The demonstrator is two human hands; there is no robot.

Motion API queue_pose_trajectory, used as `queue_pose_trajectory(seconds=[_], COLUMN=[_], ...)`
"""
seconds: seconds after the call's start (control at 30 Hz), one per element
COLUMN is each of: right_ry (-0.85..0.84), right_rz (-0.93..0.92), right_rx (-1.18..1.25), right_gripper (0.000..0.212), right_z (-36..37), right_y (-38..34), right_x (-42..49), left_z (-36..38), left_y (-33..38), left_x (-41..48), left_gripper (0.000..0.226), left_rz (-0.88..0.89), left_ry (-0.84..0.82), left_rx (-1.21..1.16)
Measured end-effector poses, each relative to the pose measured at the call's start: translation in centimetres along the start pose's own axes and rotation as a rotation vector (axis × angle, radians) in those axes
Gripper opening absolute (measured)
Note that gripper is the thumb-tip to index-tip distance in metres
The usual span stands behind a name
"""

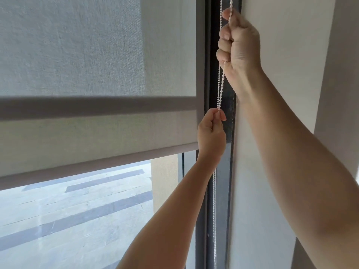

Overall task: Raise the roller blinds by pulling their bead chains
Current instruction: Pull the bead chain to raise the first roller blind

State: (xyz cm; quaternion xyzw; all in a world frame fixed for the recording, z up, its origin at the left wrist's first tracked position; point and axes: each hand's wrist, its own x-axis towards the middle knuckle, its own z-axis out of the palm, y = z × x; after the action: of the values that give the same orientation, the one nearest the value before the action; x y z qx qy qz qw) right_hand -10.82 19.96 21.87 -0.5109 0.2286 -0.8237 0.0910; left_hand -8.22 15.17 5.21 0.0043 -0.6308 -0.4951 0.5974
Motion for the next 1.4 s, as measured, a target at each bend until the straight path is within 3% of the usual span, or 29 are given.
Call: queue_pose_trajectory(seconds=[0.8, 1.4], right_ry=[0.124, 0.175], right_rz=[0.083, 0.121], right_rx=[-0.134, -0.206], right_gripper=[0.031, 0.038], right_z=[-7.6, -9.7], right_y=[7.0, 10.9], right_x=[-10.0, -15.9], left_z=[-2.1, -4.1], left_y=[-8.1, -11.9], left_x=[-10.8, -15.6], left_gripper=[0.031, 0.038], left_rz=[-0.154, -0.297], left_ry=[-0.131, -0.191], left_rx=[0.267, 0.327])
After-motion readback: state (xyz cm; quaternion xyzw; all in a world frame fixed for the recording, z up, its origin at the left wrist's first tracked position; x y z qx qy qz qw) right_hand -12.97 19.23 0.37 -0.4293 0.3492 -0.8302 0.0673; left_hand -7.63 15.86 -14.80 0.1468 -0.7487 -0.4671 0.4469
